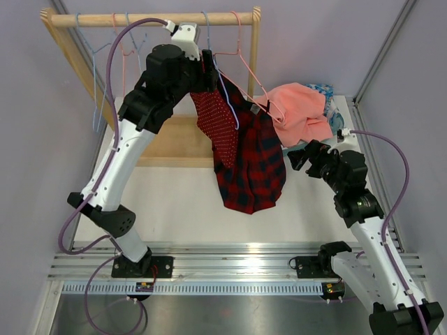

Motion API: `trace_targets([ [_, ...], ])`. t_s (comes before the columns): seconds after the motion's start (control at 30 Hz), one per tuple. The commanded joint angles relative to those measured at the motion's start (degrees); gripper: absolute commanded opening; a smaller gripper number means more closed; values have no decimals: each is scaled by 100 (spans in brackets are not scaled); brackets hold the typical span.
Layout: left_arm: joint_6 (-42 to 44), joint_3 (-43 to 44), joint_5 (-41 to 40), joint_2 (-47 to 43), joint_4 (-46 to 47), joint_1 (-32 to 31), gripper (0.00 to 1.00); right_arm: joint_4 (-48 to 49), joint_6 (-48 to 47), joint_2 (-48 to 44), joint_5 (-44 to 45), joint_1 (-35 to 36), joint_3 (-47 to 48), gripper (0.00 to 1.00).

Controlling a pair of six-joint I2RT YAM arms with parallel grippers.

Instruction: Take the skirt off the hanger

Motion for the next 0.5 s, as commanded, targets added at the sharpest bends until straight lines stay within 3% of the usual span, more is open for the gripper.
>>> trace_targets([
  [0.0, -101, 509, -414, 4, 320, -134, 61, -290, -125, -191, 177, -6, 270, 99],
  [0.47, 30, 341, -959, 172, 550, -767, 62, -369, -125, -323, 169, -6, 199, 99],
])
